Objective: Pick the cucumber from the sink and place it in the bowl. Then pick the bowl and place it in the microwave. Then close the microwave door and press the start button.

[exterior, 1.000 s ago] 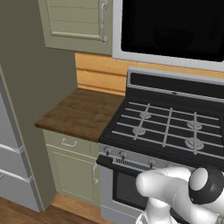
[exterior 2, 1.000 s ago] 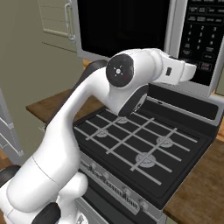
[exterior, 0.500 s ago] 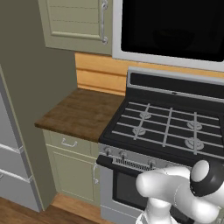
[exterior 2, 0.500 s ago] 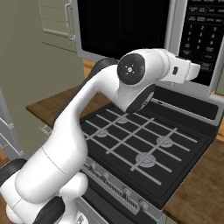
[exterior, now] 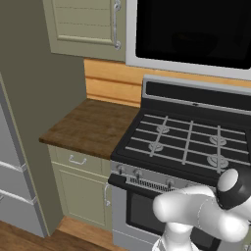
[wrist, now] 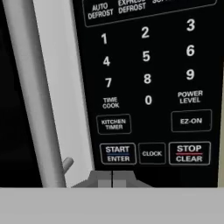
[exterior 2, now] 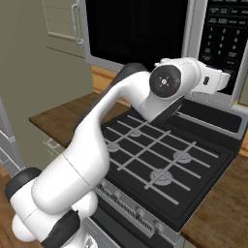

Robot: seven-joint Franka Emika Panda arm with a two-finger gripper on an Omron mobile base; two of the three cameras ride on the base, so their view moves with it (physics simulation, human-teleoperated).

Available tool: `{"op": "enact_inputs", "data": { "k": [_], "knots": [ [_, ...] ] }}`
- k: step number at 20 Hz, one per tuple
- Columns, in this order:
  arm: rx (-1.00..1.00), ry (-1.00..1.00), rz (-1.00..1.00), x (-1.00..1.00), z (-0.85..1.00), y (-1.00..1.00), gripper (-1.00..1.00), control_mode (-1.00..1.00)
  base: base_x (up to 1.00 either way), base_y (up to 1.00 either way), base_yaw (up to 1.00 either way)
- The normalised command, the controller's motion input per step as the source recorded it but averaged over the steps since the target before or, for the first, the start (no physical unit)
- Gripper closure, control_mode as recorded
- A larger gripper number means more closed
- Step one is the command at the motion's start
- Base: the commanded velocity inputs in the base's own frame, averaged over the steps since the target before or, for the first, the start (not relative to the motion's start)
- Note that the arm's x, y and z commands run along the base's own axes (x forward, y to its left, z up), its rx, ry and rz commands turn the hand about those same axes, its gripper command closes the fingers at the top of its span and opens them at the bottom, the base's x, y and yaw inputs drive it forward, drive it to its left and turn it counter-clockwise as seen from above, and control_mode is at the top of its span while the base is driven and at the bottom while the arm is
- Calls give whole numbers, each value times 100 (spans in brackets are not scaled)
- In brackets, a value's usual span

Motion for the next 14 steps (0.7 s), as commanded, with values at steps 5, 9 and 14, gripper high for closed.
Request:
{"op": "enact_inputs", "data": {
  "k": [5,9,14],
  "knots": [
    [0,0,4,23,0,-10,100,-100,0,0,0],
    [0,0,7,26,0,-14,100,-100,0,0,0],
    [0,0,7,19,-13,-10,100,-100,0,0,0]
  ]
}}
